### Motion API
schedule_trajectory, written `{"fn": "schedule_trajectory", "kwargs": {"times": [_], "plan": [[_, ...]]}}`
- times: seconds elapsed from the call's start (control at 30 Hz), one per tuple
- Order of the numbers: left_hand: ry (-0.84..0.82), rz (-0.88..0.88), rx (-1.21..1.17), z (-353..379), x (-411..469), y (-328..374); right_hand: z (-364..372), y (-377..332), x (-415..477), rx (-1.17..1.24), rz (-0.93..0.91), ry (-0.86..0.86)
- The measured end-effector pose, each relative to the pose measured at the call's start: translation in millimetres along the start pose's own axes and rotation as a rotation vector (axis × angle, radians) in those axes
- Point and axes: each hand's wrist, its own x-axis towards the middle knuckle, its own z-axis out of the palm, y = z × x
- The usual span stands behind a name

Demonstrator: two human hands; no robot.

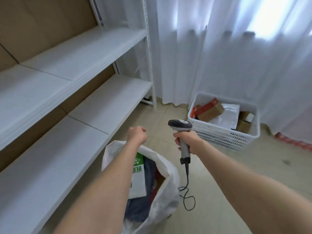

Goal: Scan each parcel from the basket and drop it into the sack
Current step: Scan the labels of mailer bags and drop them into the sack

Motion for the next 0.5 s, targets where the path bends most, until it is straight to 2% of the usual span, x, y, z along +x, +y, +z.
{"fn": "schedule_trajectory", "kwargs": {"times": [0.23, 0.5], "plan": [[-0.048, 0.205, 0.024, -7, -24, 98, -81, -40, -46, 0.225, -0.115, 0.136], [-0.088, 0.313, 0.041, 49, -29, 233, -208, -53, -31, 0.391, -0.116, 0.168]]}}
